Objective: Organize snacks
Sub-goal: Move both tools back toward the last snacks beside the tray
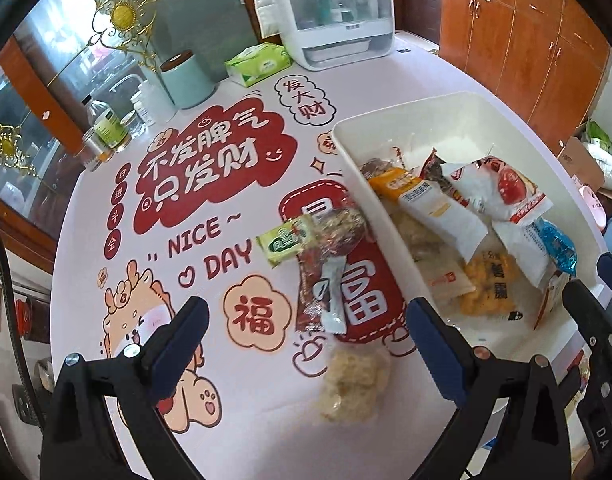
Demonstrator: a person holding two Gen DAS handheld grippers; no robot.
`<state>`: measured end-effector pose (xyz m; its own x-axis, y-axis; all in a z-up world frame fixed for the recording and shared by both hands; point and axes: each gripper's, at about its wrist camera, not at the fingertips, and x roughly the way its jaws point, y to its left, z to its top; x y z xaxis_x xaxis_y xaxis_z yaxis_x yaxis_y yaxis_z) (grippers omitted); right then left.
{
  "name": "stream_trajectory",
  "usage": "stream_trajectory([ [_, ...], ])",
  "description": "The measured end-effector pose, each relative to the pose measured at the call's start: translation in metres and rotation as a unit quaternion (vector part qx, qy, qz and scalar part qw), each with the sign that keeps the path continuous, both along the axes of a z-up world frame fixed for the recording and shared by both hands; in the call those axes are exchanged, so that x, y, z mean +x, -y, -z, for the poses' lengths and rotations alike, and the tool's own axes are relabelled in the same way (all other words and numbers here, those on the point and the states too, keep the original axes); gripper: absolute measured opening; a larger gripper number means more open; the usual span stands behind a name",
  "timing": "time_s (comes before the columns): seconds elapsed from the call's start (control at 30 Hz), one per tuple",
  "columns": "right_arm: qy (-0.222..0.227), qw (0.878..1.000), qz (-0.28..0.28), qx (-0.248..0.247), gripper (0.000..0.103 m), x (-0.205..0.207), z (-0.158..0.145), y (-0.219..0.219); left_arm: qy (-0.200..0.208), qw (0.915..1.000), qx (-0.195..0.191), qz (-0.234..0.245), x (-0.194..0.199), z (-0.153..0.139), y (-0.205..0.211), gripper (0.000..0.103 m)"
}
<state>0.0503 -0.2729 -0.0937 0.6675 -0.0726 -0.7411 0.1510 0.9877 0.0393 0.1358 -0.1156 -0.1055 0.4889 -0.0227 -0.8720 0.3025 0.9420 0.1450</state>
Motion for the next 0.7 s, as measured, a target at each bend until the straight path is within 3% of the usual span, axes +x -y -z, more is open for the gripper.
stream_trajectory([
  [0.4, -0.002, 1.0, -0.006, -0.011, 0.052, 0.005, -0.003, -0.032, 0.001, 0.9996, -0.016, -0.025, 0.002, 0.002, -0.055, 0.099],
  [0.7, 0.0, 0.999, -0.03, -0.02, 0.052, 0.015, -0.008, -0.079, -0.01, 0.9983, -0.028, -0.05, 0.01, 0.013, -0.111, 0.099],
])
